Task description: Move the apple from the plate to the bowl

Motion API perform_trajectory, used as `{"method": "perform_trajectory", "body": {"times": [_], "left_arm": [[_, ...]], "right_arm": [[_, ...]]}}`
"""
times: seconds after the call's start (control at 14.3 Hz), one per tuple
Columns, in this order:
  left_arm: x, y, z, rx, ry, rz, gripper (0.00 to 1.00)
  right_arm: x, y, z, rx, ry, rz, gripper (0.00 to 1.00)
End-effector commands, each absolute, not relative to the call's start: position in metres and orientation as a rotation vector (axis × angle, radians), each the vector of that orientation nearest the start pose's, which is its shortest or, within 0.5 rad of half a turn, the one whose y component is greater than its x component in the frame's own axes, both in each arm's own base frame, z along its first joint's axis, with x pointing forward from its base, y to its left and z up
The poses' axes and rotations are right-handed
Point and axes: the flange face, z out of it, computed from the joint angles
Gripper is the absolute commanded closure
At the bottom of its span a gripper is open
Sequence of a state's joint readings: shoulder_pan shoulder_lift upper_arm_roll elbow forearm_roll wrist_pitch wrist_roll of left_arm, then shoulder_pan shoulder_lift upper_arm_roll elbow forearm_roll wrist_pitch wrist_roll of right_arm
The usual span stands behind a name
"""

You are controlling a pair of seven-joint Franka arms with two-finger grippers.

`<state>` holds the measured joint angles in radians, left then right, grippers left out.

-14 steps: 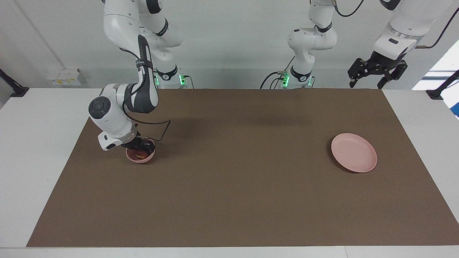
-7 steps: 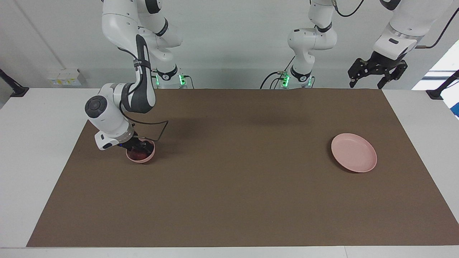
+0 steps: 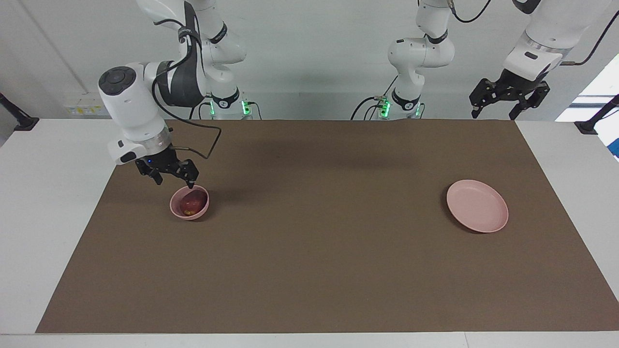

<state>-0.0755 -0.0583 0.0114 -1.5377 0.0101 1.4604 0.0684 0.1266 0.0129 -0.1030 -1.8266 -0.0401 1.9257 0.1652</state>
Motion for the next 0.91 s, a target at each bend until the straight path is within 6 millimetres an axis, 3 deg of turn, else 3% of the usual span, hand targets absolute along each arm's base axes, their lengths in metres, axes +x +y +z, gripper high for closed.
{"method": "perform_trajectory", "body": {"times": [0.0, 0.35, 0.49, 0.84], "left_arm": [[0.520, -0.031, 0.666, -3.122, 0.209, 0.036, 0.00], [0.520, -0.031, 0.667, -3.122, 0.209, 0.034, 0.00], [0.520, -0.031, 0.666, -3.124, 0.209, 0.036, 0.00], [0.520, -0.031, 0.666, -3.122, 0.209, 0.036, 0.00]], "right_arm": [[0.566, 0.007, 0.591, -3.171, 0.220, -0.133, 0.00], [0.541, -0.005, 0.662, -3.173, 0.153, -0.051, 0.00], [0.528, -0.008, 0.676, -3.173, 0.144, -0.014, 0.00], [0.511, -0.015, 0.671, -3.111, 0.087, 0.023, 0.00]]}}
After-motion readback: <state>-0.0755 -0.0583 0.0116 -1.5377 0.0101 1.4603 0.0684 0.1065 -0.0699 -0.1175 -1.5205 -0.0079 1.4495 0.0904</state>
